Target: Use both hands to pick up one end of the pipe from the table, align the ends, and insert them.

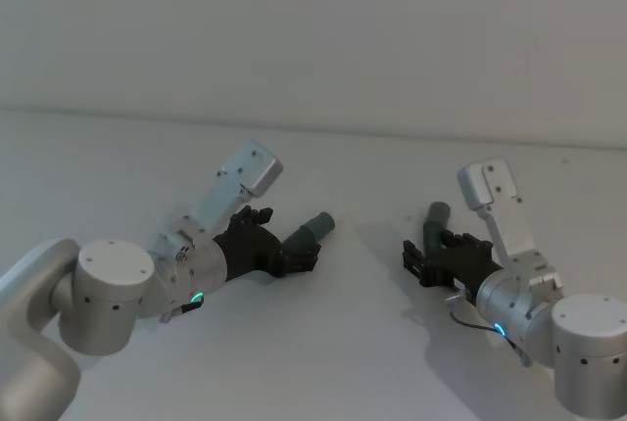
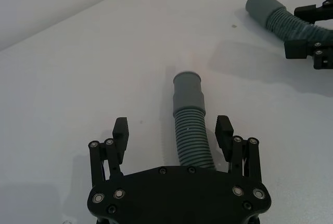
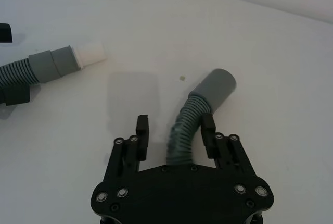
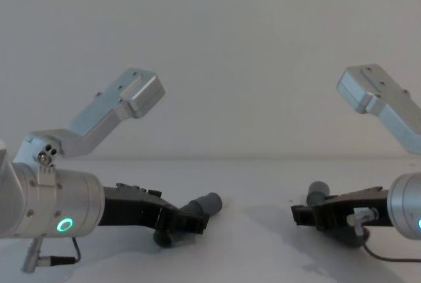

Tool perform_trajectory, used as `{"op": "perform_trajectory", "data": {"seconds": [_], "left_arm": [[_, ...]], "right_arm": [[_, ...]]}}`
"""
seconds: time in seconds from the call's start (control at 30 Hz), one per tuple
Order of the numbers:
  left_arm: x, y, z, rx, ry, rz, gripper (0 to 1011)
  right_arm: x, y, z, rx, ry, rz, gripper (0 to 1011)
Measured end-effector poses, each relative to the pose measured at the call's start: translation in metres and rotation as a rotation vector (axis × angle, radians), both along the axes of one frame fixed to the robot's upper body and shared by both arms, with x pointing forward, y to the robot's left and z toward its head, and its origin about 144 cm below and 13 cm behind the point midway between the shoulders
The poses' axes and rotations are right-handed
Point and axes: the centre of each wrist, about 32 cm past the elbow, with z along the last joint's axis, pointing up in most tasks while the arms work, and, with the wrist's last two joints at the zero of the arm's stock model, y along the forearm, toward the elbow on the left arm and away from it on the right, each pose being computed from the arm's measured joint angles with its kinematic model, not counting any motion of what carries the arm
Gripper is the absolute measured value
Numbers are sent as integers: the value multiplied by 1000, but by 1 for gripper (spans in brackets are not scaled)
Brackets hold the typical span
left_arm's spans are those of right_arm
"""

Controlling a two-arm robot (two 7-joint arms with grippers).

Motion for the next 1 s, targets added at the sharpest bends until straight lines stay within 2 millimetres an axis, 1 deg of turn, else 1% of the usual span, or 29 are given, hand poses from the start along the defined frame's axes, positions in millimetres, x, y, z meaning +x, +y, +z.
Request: {"op": "perform_trajectory", "data": {"seconds": [0.07,0.13,0.2,0.27,0.37,0.4,0.47,0.67,1.0], "left_arm": [[0,0,0,1,0,0,1001],[0,0,0,1,-1,0,1001],[0,0,0,1,-1,0,1001],[0,0,0,1,-1,0,1001],[0,0,0,2,-1,0,1001],[0,0,0,2,-1,-1,1001],[0,0,0,2,-2,0,1001],[0,0,0,3,-2,0,1001],[0,0,0,3,-2,0,1001]], "right_arm": [[0,0,0,0,0,0,526],[0,0,0,0,1,0,515],[1,0,0,0,1,0,401],[1,0,0,0,1,0,315],[1,0,0,0,2,-1,259],[1,0,0,0,2,-1,211],[1,0,0,0,2,-1,163],[1,0,0,0,2,-1,75],[1,1,0,0,3,-1,63]]}}
